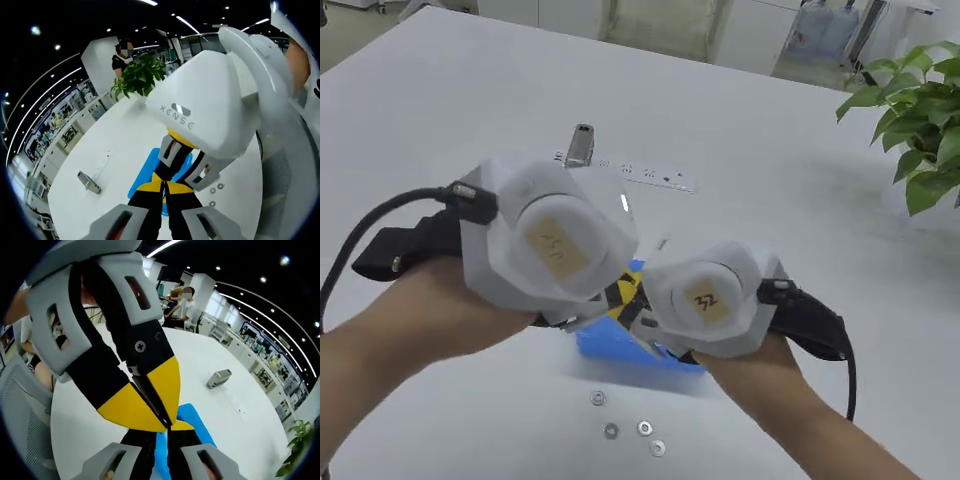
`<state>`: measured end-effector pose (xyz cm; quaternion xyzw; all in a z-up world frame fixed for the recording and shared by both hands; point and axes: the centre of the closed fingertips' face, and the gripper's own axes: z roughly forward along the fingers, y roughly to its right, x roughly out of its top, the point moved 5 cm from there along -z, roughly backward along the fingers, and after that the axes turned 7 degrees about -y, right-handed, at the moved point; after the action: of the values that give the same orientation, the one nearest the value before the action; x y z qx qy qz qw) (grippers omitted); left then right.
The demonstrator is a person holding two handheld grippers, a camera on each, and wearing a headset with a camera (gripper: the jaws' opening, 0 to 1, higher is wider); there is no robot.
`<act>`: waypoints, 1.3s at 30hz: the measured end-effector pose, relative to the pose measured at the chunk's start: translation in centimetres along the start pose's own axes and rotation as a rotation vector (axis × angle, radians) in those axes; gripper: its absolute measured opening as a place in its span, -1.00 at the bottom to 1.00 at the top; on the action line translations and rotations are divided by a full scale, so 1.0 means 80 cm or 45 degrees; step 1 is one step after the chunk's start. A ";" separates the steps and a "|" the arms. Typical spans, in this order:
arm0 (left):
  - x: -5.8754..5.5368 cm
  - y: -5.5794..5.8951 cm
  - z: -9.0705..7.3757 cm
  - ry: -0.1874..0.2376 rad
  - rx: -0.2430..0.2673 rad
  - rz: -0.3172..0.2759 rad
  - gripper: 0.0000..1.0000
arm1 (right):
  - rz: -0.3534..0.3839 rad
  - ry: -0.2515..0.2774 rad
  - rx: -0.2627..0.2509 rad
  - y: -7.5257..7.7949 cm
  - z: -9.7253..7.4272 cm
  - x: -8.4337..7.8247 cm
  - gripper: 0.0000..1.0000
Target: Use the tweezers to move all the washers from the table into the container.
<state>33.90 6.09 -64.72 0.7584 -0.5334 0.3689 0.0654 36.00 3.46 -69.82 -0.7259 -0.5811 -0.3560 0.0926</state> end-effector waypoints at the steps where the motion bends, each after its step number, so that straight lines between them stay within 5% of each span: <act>1: -0.001 0.000 0.002 -0.004 0.001 -0.001 -1.00 | 0.007 -0.002 0.000 0.000 0.002 -0.001 -0.93; 20: -0.032 0.003 0.038 -0.072 -0.017 -0.045 -1.00 | 0.070 -0.066 0.041 -0.007 0.043 -0.025 -0.93; 39: -0.036 0.005 0.033 -0.045 -0.013 -0.106 -1.00 | 0.084 -0.050 0.040 -0.011 0.040 -0.025 -0.92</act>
<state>34.39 6.83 -68.53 0.7860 -0.5043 0.3496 0.0750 36.37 3.90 -73.63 -0.7499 -0.5641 -0.3294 0.1042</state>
